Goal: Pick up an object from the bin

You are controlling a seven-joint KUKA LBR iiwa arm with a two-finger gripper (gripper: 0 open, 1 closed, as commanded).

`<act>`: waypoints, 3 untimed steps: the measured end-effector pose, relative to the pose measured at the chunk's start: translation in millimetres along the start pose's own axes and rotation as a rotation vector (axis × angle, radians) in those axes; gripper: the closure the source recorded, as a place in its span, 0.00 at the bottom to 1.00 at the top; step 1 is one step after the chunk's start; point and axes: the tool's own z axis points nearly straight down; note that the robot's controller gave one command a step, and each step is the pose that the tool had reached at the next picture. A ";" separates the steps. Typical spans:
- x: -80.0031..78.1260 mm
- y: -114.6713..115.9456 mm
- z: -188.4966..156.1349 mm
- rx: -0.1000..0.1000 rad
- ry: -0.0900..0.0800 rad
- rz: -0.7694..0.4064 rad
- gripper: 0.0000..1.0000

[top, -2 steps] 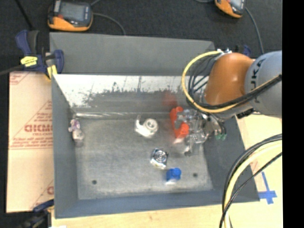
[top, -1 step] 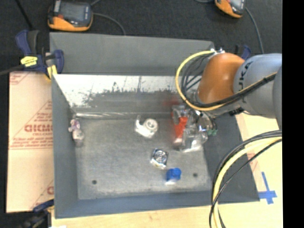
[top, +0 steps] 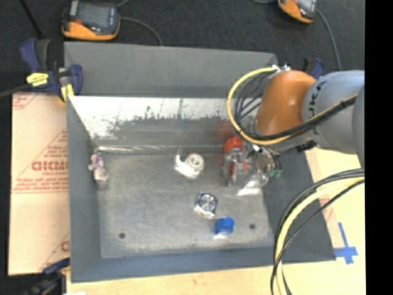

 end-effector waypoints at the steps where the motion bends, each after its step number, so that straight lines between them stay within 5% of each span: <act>1: 8.8 -49.1 -125.4 0.010 -0.004 -0.010 1.00; 2: 10.4 -46.9 -120.1 0.006 0.004 -0.011 0.00; 3: 67.0 -4.1 -26.7 0.000 0.015 -0.025 0.00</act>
Offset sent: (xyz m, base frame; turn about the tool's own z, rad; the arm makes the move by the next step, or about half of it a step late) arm -0.0097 -0.0462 0.1185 -0.0136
